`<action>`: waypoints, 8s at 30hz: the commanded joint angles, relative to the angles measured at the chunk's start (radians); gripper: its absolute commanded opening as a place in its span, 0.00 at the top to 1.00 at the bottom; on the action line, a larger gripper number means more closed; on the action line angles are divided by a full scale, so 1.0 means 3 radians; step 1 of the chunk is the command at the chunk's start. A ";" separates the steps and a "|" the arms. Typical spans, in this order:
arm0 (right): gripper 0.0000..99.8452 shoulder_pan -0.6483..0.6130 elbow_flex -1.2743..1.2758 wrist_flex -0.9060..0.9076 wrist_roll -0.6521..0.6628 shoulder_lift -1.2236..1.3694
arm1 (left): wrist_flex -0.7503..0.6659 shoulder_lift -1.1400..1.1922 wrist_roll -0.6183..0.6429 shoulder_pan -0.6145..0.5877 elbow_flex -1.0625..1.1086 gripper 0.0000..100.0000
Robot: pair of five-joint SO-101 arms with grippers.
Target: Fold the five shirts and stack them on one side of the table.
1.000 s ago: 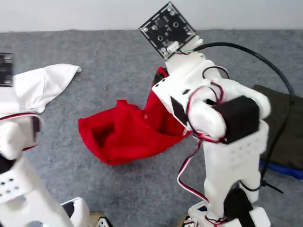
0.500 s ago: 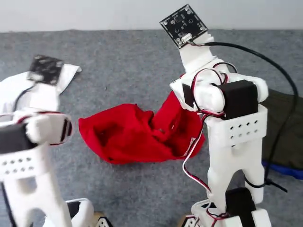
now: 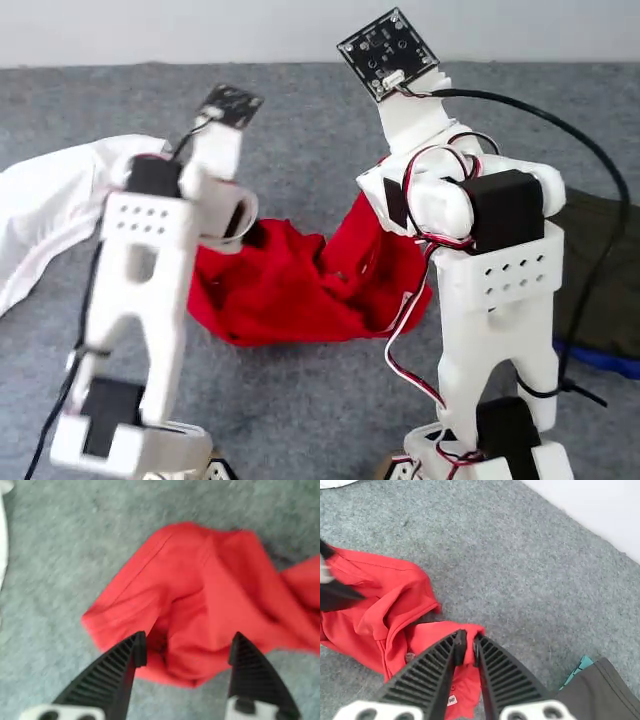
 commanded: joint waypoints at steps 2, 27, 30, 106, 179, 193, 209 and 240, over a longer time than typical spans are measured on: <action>0.99 -0.0008 -0.0010 0.0125 -0.0046 0.0003 | -0.0015 0.0455 0.0215 0.0128 -0.0770 0.73; 0.99 0.0013 -0.0020 0.0120 -0.0020 -0.0018 | 0.0471 0.1181 0.0097 0.0174 -0.0923 0.99; 0.99 0.0074 -0.0036 0.0120 -0.0020 -0.0018 | 0.0471 0.0685 -0.0010 0.0041 -0.0494 0.99; 0.76 0.0100 0.0220 -0.0642 -0.0015 0.1138 | 0.0102 -0.3140 -0.0435 -0.2844 0.1327 0.80; 0.99 -0.0248 0.2117 0.0136 0.0910 -0.0243 | -0.0496 -0.3130 -0.0148 -0.1892 0.2135 0.80; 0.99 0.0483 0.3723 0.0120 0.1483 -0.2105 | -0.0578 -0.1289 0.0097 -0.0680 0.1435 0.80; 0.99 0.0575 0.4235 0.0115 0.1468 -0.2504 | 0.0440 0.1550 0.0302 0.0266 -0.1649 0.73; 0.99 0.1839 0.4214 -0.0361 0.1918 -0.2509 | 0.0460 -0.0015 -0.0726 -0.0281 0.1271 0.85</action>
